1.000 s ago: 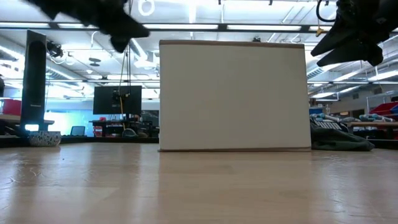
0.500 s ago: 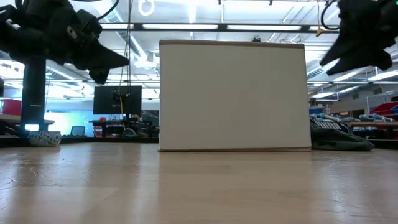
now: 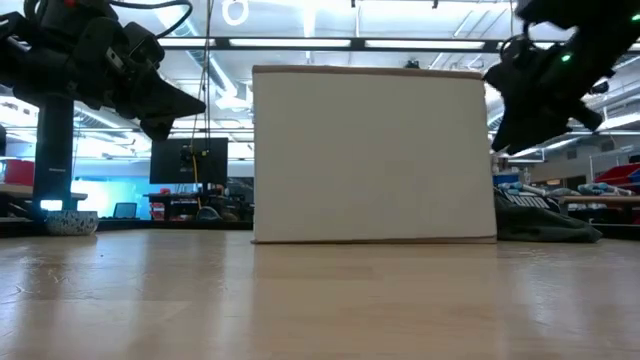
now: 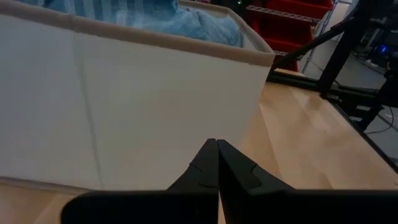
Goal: Sort clothes
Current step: Put the gray boxer into the bin
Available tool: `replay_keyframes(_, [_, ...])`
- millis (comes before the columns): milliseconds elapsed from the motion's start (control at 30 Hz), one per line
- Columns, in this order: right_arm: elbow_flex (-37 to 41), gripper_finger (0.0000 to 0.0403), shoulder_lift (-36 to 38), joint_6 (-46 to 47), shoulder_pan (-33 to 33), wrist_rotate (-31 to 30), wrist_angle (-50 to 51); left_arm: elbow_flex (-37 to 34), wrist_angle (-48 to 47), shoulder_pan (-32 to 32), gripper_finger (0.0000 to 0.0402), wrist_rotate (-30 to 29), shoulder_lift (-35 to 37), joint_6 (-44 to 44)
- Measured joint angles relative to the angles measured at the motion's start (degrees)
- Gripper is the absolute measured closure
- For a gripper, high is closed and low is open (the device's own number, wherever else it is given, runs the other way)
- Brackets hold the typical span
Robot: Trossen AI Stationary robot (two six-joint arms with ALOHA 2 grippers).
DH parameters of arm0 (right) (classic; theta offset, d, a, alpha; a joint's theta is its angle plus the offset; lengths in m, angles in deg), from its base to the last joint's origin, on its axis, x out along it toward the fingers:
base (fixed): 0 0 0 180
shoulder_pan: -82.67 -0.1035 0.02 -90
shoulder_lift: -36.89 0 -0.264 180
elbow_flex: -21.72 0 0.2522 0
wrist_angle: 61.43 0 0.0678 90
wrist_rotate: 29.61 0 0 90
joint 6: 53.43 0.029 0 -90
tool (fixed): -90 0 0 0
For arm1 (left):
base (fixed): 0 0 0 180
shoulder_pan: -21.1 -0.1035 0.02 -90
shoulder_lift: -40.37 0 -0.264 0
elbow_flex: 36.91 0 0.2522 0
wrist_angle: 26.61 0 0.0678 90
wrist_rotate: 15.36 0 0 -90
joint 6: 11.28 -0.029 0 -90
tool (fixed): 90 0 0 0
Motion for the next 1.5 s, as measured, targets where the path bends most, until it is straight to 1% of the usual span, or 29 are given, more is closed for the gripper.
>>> replay_keyframes(167, [0.2, 0.0256, -3.3, 0.4, 8.8, 2.2, 0.8, 0.0, -0.4, 0.0, 0.04, 0.0, 0.0, 1.6])
replay_keyframes(367, [0.1, 0.0253, -8.7, -1.7, 17.2, 7.8, -1.3, 0.0, -2.6, 0.0, 0.04, 0.5, 0.0, 1.9])
replay_keyframes(533, [0.1, 0.0239, -15.6, -2.9, 20.3, 8.5, -6.1, 0.0, -2.9, 0.0, 0.04, 0.5, 0.0, 2.4])
replay_keyframes(700, [0.0, 0.0206, -20.8, -4.2, 21.8, 8.6, -8.1, 0.0, -3.8, 0.0, 0.04, 2.1, 0.0, 2.9])
replay_keyframes(800, [0.2, 0.0192, -23.8, -4.6, 22.4, 10.4, -8.2, 0.0, -4.7, 0.0, 0.04, 2.9, 0.0, 3.4])
replay_keyframes(867, [0.3, 0.0194, -26.5, -4.5, 22.9, 12.4, -9.2, 0.0, -5.0, 0.0, 0.04, 3.0, 0.0, 4.3])
replay_keyframes(933, [0.9, 0.0212, -28.9, -3.8, 22.9, 13.6, -9.2, 0.0, -5.2, 0.0, 0.04, 3.5, 0.0, 4.4])
replay_keyframes(967, [0.8, 0.0228, -30.0, -3.7, 22.9, 13.9, -10.2, 0.0, -5.6, 0.0, 0.04, 3.8, 0.0, 4.6])
replay_keyframes(1033, [0.8, 0.0279, -31.6, -3.7, 22.2, 13.8, -10.7, 0.0, -5.6, 0.0, 0.04, 3.9, 0.0, 4.7])
replay_keyframes(1100, [0.7, 0.0347, -31.8, -3.9, 21.2, 13.7, -10.7, 0.0, -5.5, 0.0, 0.04, 3.9, 0.0, 4.7])
replay_keyframes(1133, [0.7, 0.0372, -31.2, -4.2, 20.7, 13.5, -10.3, 0.0, -5.6, 0.0, 0.04, 3.9, 0.0, 4.7])
replay_keyframes(1167, [0.5, 0.0384, -30.2, -4.4, 20.3, 13.7, -9.4, 0.0, -5.6, 0.0, 0.04, 3.9, 0.0, 4.7])
replay_keyframes(1233, [-0.5, 0.0385, -27.6, -3.5, 19.7, 15.6, -3.2, 0.0, -5.6, 0.0, 0.04, 3.9, 0.0, 3.7])
replay_keyframes(1267, [-1.7, 0.0386, -25.9, -2.8, 19.3, 15.6, 0.2, 0.0, -5.6, 0.0, 0.04, 3.9, 0.0, 2.5])
replay_keyframes(1367, [-6.9, 0.0395, -20.5, -1.2, 18.0, 13.5, 9.5, 0.0, -5.6, 0.0, 0.04, 3.2, -0.1, -1.2])
replay_keyframes(1500, [-15.5, 0.0396, -14.9, -1.0, 15.0, 9.8, 18.0, 0.0, -5.6, 0.0, 0.04, 2.5, -0.2, -1.8])
